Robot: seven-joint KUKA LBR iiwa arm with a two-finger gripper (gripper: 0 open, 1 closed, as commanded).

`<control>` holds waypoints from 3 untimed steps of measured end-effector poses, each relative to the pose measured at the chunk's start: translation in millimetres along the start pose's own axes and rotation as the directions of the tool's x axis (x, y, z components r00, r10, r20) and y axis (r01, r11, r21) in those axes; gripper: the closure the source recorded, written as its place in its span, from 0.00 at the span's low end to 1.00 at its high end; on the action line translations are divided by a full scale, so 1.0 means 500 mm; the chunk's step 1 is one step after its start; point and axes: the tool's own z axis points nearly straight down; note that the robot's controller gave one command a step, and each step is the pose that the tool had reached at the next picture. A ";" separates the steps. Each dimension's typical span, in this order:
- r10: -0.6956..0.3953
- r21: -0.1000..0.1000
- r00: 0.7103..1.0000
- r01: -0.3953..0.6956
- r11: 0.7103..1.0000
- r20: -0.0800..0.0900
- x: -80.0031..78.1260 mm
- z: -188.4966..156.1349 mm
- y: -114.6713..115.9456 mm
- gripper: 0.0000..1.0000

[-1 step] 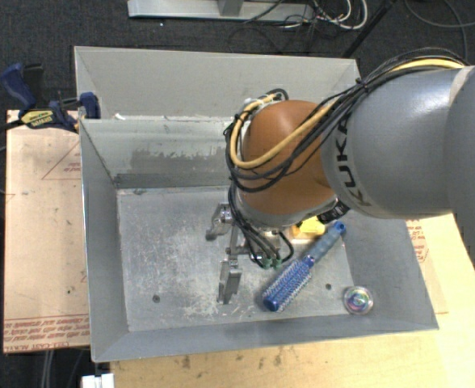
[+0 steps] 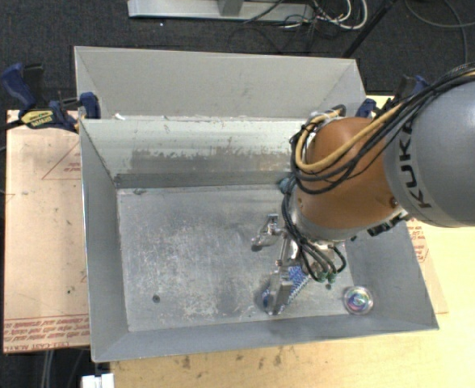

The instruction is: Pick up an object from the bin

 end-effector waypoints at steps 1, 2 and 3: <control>-0.104 -0.003 0.994 0.104 0.995 0.012 0.005 0.183 -0.142 0.00; -0.115 -0.007 0.993 0.115 0.993 0.007 0.007 0.180 -0.131 1.00; -0.659 -0.001 0.752 0.659 0.752 0.007 -0.047 0.167 -0.080 1.00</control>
Offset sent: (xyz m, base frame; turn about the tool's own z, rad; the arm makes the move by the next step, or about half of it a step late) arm -0.0040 -0.0687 -0.0897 -0.1120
